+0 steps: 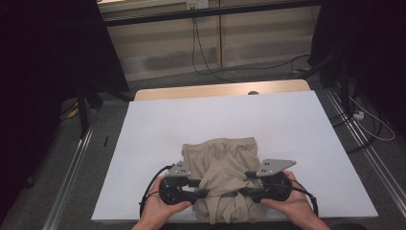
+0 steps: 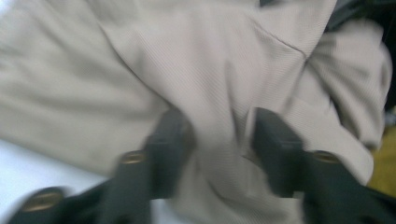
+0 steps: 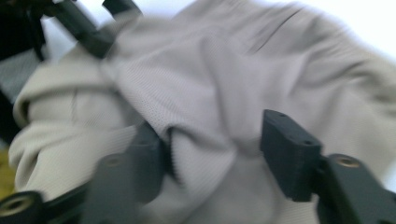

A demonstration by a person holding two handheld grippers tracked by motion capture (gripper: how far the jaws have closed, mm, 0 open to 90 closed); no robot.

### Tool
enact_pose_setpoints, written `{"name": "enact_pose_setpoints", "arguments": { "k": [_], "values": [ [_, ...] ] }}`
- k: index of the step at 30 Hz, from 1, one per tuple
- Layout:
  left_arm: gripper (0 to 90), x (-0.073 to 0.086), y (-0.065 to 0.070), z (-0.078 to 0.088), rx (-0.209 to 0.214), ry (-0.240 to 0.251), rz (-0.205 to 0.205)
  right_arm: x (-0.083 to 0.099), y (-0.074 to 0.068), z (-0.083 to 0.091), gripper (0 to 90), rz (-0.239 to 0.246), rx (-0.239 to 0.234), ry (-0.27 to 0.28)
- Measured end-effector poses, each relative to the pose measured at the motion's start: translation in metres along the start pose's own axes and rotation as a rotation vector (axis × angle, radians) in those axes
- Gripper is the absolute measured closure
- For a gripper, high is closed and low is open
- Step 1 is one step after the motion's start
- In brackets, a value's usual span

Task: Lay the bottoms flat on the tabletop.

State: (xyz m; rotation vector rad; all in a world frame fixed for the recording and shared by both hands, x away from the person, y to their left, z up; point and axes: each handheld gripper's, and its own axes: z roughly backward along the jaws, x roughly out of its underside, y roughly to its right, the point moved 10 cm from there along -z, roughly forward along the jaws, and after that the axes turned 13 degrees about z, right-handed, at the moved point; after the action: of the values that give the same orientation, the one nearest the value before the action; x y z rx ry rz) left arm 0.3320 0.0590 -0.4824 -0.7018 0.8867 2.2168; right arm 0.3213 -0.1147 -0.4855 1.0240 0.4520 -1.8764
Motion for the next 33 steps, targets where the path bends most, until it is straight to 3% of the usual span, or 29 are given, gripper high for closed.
{"name": "enact_pose_setpoints", "arguments": {
  "k": [4,7,8,10,17,22,24,26,27,30,33],
  "values": [
    [28.7,-0.019,-0.02,0.012,-0.04,0.094,0.019,-0.01,0.027,0.011,35.8,-0.041,0.055,0.053],
    [22.9,-0.03,-0.04,0.016,-0.101,0.137,0.033,-0.011,0.048,0.011,29.9,-0.055,0.084,0.044],
    [21.4,-0.035,-0.05,0.017,-0.14,0.149,0.027,-0.011,0.052,0.011,29.3,-0.059,0.086,0.04],
    [18.2,-0.043,-0.061,0.016,-0.148,0.178,0.065,-0.014,0.056,0.012,28.7,-0.062,0.071,0.048],
    [16.2,-0.066,-0.095,0.005,-0.21,0.238,0.091,-0.022,0.053,0.027,24.7,-0.041,0.077,0.051],
    [17.3,-0.075,-0.118,-0.001,-0.277,0.261,0.113,-0.02,0.064,0.043,25.2,-0.075,0.109,0.084],
    [20.0,-0.077,-0.123,-0.004,-0.282,0.254,0.12,-0.016,0.074,0.048,27.6,-0.091,0.154,0.086],
    [23.8,-0.08,-0.129,-0.011,-0.298,0.231,0.121,-0.012,0.085,0.045,29.1,-0.082,0.211,0.055],
    [24.5,-0.083,-0.132,-0.013,-0.313,0.216,0.114,-0.011,0.09,0.042,31.1,-0.089,0.217,0.051],
    [25.4,-0.095,-0.141,-0.016,-0.329,0.249,0.136,-0.01,0.109,0.029,35.0,-0.105,0.237,0.041],
    [23.4,-0.105,-0.144,-0.018,-0.332,0.279,0.12,-0.01,0.128,0.012,37.8,-0.116,0.255,0.024]
  ]
}}
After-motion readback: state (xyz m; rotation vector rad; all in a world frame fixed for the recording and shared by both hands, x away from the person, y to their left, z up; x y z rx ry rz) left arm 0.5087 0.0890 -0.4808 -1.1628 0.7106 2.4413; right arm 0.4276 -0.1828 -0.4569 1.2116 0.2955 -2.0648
